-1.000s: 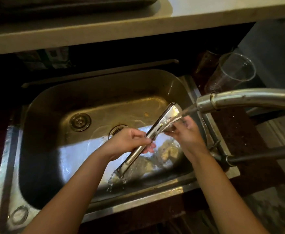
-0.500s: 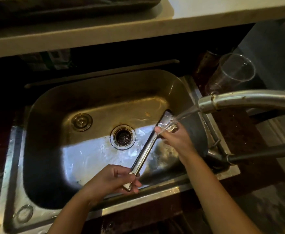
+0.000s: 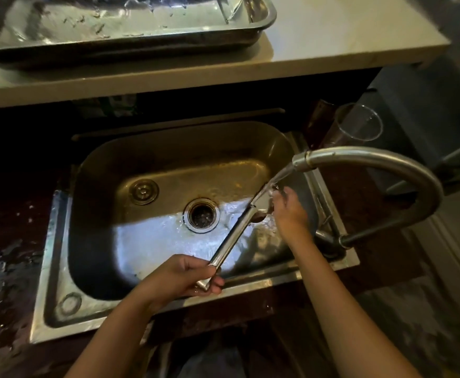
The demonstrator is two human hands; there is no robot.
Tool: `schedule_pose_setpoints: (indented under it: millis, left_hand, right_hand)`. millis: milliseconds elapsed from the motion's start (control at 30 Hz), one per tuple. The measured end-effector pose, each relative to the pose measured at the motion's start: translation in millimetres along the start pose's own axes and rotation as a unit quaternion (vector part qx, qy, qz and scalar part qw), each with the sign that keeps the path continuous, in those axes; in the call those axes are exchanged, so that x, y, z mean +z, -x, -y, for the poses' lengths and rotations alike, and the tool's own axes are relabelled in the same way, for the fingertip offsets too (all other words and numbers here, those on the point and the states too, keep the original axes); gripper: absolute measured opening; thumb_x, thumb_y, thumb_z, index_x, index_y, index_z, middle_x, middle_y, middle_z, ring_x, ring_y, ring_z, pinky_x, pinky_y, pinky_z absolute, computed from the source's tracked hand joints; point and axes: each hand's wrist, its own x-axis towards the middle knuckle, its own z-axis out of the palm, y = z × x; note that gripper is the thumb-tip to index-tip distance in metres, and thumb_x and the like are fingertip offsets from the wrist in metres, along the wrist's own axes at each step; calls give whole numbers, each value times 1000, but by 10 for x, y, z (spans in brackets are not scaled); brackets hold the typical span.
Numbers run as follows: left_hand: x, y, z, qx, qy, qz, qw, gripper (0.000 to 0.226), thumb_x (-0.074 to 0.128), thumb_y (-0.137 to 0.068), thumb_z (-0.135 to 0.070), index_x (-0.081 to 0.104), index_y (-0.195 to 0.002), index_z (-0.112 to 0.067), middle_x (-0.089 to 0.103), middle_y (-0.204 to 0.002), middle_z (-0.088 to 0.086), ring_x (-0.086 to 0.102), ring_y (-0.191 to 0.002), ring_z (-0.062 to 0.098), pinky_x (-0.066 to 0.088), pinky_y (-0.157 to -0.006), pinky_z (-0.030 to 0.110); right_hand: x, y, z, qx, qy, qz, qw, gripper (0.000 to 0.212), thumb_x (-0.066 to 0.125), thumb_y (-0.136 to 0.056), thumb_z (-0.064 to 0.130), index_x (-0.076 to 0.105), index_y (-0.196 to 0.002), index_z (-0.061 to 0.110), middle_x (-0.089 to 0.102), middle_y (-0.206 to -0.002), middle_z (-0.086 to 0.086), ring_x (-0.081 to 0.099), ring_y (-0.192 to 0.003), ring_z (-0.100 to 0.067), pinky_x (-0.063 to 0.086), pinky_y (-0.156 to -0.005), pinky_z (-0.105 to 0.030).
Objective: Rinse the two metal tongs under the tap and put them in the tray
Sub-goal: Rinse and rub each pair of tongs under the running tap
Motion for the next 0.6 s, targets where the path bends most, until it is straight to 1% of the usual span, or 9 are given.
schedule_pose_setpoints:
  millis: [67,133,167,233,300,333,400,467,600]
  left_hand:
    - [43,-37,2,-8,27,-16,999,17,60,-85,-17,72,-89,-6,77,-81,8,72,-73,12,55,-61,16]
    - [64,-75,1,-12,45,-23,999,18,57,-87,-15,71,-91,-4,77,-79,8,72,-71,12,54,-59,16]
    - [68,-93,0,-11,54,-24,998,18,58,-87,-16,71,-90,-4,77,-79,9,72,-72,12,54,-60,16]
    - [70,-125,3,-9,74,-29,997,20,62,-82,-20,72,-89,-5,77,-80,11,72,-76,14,55,-62,17]
    - [72,-149,0,-11,102,-37,994,25,67,-73,-25,73,-87,-6,77,-84,12,73,-77,16,56,-62,18]
    - [73,-158,1,-12,110,-36,993,27,68,-69,-27,74,-85,-6,77,-86,12,73,-78,17,56,-63,18]
    - [86,-162,6,-11,115,-32,993,28,69,-66,-30,76,-82,-9,77,-89,11,73,-81,17,56,-63,19]
    - [107,-139,4,-13,113,-31,993,29,69,-65,-32,76,-83,-10,77,-90,11,73,-83,18,56,-63,19]
    - [146,-88,-15,-19,95,-34,995,31,66,-74,-30,71,-92,-6,77,-91,11,73,-87,21,57,-65,21]
  right_hand:
    - [-112,181,8,-76,45,-47,995,48,44,-94,33,35,-139,19,45,-140,-13,48,-123,-30,39,-94,-35]
    - [-239,393,12,-162,84,-110,977,47,49,-92,23,38,-137,17,42,-140,-12,45,-125,-27,39,-94,-32]
    - [-310,471,2,-184,125,-147,964,46,50,-91,21,40,-136,16,40,-142,-12,41,-128,-27,39,-100,-36]
    - [-446,567,-38,-172,224,-184,941,49,52,-88,21,40,-135,15,34,-147,-15,30,-136,-31,31,-110,-47]
    - [-533,599,-76,-131,286,-151,937,52,52,-88,22,35,-138,16,26,-150,-19,19,-140,-33,23,-113,-48]
    - [-546,609,-90,-116,303,-125,938,53,52,-89,23,33,-138,16,24,-151,-19,18,-141,-33,22,-113,-47]
    - [-528,628,-98,-100,319,-83,939,53,50,-90,26,32,-139,15,27,-148,-19,22,-139,-33,28,-111,-46]
    - [-496,650,-91,-95,321,-58,940,52,49,-90,28,33,-137,13,31,-145,-22,22,-138,-35,34,-107,-47]
    - [-492,641,-72,-91,301,-50,948,55,49,-90,28,31,-139,12,33,-142,-25,22,-136,-37,33,-107,-46]
